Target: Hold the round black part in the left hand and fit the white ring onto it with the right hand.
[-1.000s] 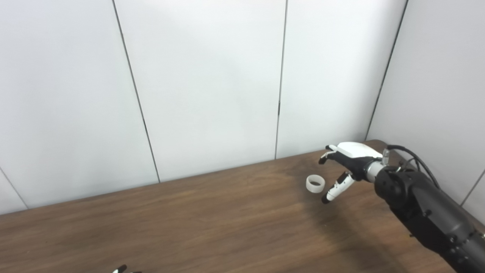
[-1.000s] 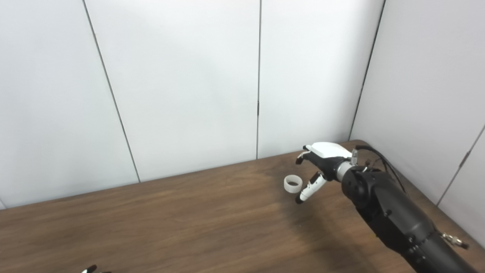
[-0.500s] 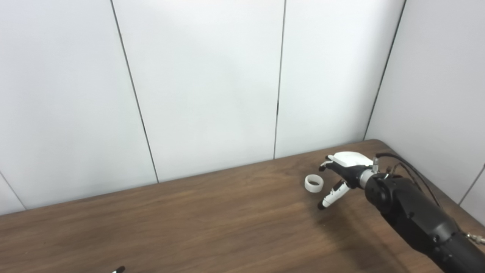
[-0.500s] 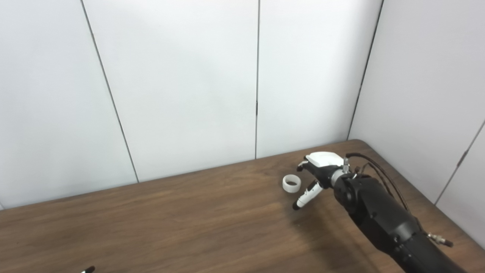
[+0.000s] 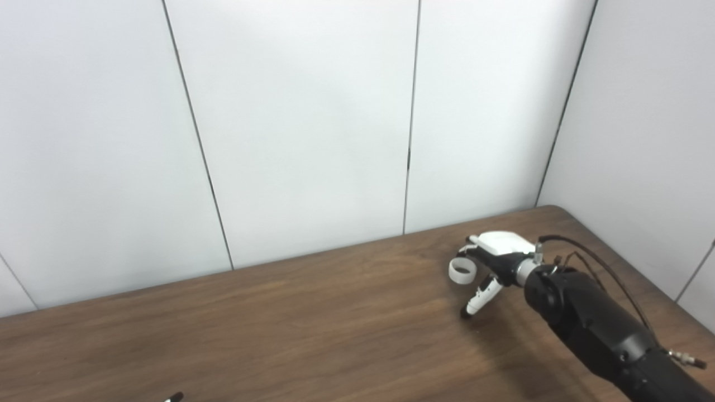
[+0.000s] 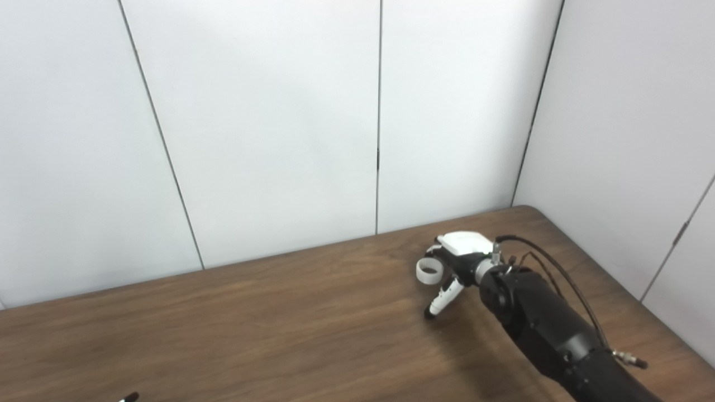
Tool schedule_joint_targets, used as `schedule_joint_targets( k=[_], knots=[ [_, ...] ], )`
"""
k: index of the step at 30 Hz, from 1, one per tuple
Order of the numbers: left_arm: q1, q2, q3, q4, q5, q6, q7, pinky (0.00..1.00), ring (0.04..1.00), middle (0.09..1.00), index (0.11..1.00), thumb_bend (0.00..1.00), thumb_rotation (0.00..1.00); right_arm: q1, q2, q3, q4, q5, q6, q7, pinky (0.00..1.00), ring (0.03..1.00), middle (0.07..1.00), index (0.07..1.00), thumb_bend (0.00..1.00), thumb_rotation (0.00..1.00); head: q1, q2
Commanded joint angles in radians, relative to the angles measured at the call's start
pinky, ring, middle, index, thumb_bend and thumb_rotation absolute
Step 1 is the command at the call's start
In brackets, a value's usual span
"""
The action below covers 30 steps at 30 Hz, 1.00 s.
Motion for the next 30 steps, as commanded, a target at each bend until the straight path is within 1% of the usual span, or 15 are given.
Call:
schedule_joint_targets(
  k=[1, 9, 16, 25, 30],
  knots=[
    [0.017, 0.008, 0.006, -0.014, 0.013, 0.016, -0.005, 1.0, 1.0, 0.879, 0.478, 0.52, 0.04, -0.055, -0.007, -0.008, 0.0, -0.001, -0.01, -0.021, 0.99, 1.0, 1.0, 0.875, 0.94, 0.42, 0.0, -0.001],
    [0.03, 0.005, 0.008, -0.021, 0.011, 0.018, -0.001, 1.0, 1.0, 0.88, 0.478, 0.52, 0.04, -0.082, 0.006, -0.007, 0.053, 0.043, -0.024, -0.008, 0.99, 1.0, 1.0, 0.87, 0.93, 0.37, 0.013, -0.011],
    [0.038, 0.009, 0.009, -0.02, 0.014, 0.011, 0.001, 1.0, 1.0, 0.881, 0.478, 0.52, 0.04, -0.122, 0.011, 0.009, 0.127, 0.052, -0.044, -0.018, 0.97, 1.0, 1.0, 0.871, 0.93, 0.38, 0.018, -0.018],
    [0.046, 0.01, 0.017, -0.025, 0.007, 0.011, -0.001, 1.0, 1.0, 0.879, 0.478, 0.52, 0.04, -0.165, 0.015, 0.019, 0.199, 0.064, -0.058, -0.019, 1.0, 1.0, 1.0, 0.867, 0.91, 0.36, 0.016, -0.014],
    [0.045, 0.01, 0.019, -0.026, 0.006, 0.012, -0.002, 1.0, 1.0, 0.88, 0.478, 0.52, 0.04, -0.182, 0.012, 0.029, 0.233, 0.074, -0.062, -0.017, 0.99, 1.0, 1.0, 0.835, 0.92, 0.37, 0.01, -0.005]
  ],
)
